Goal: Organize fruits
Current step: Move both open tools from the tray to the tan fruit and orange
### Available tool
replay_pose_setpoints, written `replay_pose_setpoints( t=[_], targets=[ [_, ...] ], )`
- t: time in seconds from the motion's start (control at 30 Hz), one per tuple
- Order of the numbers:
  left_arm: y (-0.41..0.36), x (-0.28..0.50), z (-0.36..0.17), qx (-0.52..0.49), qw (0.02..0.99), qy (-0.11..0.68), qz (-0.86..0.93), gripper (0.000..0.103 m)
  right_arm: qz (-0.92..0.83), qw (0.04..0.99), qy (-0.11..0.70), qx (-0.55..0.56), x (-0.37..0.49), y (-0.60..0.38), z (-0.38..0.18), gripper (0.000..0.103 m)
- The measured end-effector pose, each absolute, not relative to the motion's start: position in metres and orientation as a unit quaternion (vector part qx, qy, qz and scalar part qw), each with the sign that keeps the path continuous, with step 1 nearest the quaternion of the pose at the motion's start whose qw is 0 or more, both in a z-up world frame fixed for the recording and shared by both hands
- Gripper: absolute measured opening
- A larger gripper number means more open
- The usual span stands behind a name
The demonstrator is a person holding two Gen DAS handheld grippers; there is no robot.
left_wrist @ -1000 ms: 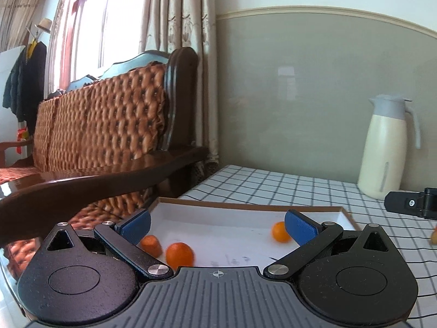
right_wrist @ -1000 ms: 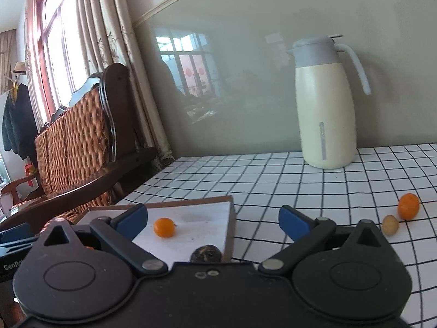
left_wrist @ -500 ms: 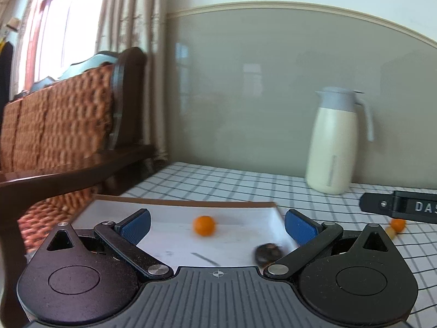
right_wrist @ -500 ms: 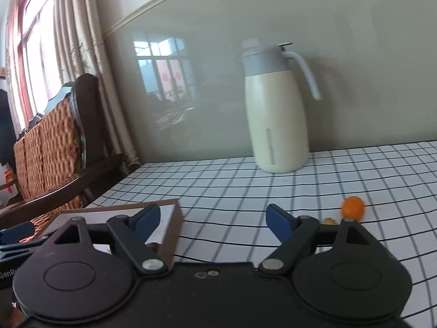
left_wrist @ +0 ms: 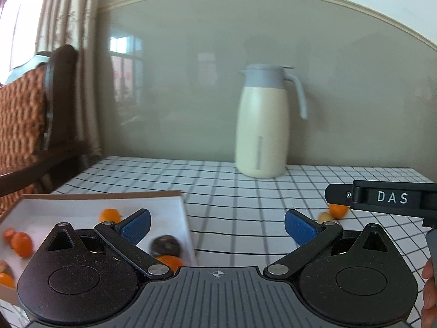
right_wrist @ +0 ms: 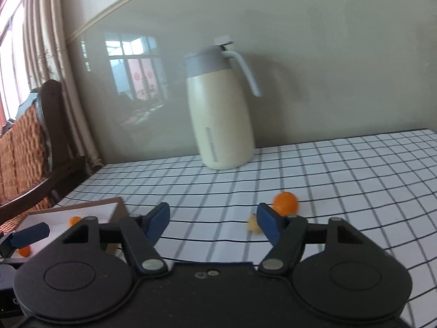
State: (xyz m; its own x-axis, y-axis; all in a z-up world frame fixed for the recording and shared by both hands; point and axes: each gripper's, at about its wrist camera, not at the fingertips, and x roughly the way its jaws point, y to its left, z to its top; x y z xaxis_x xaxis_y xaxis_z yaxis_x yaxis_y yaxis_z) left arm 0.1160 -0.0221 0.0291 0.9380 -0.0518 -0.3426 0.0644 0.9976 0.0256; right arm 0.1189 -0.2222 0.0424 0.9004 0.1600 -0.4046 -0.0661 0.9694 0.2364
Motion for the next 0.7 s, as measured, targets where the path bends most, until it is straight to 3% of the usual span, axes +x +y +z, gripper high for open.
replay_pose_setpoints(
  t=[0.27,0.7],
  targets=[
    [-0.055,0.129,0.018,0.011,0.978,0.200,-0.061,0.103,0.025,0.966,0.229,0.120,0.120,-0.256,0.033,0.049],
    [-0.099,0.150,0.000,0.026,0.970,0.224,-0.090,0.103,0.000,0.961,0.245,0.130,0.124,-0.284,0.021,0.040]
  ],
)
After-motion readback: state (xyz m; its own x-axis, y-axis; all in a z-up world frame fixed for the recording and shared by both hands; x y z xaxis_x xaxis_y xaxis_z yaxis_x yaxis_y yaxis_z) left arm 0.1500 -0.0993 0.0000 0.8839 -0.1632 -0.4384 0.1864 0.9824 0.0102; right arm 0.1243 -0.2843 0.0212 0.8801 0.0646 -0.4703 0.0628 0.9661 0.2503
